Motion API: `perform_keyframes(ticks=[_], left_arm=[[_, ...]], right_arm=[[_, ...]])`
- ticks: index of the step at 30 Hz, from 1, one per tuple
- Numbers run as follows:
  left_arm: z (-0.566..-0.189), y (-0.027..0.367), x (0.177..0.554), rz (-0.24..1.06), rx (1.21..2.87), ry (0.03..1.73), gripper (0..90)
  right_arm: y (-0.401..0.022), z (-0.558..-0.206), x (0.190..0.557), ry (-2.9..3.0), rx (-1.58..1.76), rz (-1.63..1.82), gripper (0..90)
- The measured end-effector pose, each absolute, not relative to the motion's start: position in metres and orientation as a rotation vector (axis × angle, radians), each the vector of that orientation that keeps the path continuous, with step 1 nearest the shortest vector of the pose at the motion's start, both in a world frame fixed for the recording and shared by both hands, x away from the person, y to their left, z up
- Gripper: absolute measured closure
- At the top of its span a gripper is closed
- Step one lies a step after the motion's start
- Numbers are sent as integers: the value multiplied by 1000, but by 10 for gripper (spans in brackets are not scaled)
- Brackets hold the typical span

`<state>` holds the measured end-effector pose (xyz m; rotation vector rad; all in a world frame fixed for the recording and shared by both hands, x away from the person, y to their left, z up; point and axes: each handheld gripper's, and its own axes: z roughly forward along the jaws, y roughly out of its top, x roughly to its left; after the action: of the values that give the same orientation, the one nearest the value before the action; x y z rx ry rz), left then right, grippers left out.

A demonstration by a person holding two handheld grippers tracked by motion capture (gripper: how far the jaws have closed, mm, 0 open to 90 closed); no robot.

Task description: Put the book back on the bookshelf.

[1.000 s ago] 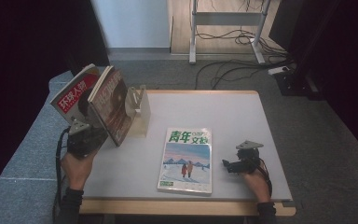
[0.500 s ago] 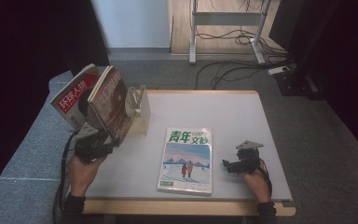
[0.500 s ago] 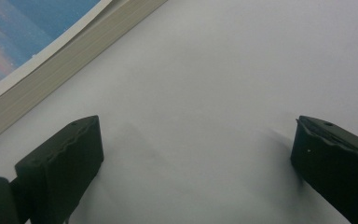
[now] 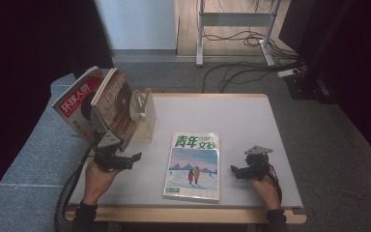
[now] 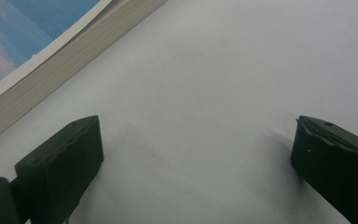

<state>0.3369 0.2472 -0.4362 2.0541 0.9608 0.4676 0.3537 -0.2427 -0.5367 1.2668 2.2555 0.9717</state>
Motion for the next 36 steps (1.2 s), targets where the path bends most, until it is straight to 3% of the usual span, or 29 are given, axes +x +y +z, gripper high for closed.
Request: perform_keyframes(ticks=[6, 22, 36], left_arm=[[-450, 232, 341, 444, 2102, 930, 0], [-491, 197, 352, 328, 2160, 865, 0], [-520, 187, 361, 301, 2311, 893, 0]], right_arm=[[-243, -537, 354, 2255, 1267, 972, 14], [-242, -537, 354, 2255, 1266, 969, 14], [-242, -536, 353, 2254, 1265, 965, 16]])
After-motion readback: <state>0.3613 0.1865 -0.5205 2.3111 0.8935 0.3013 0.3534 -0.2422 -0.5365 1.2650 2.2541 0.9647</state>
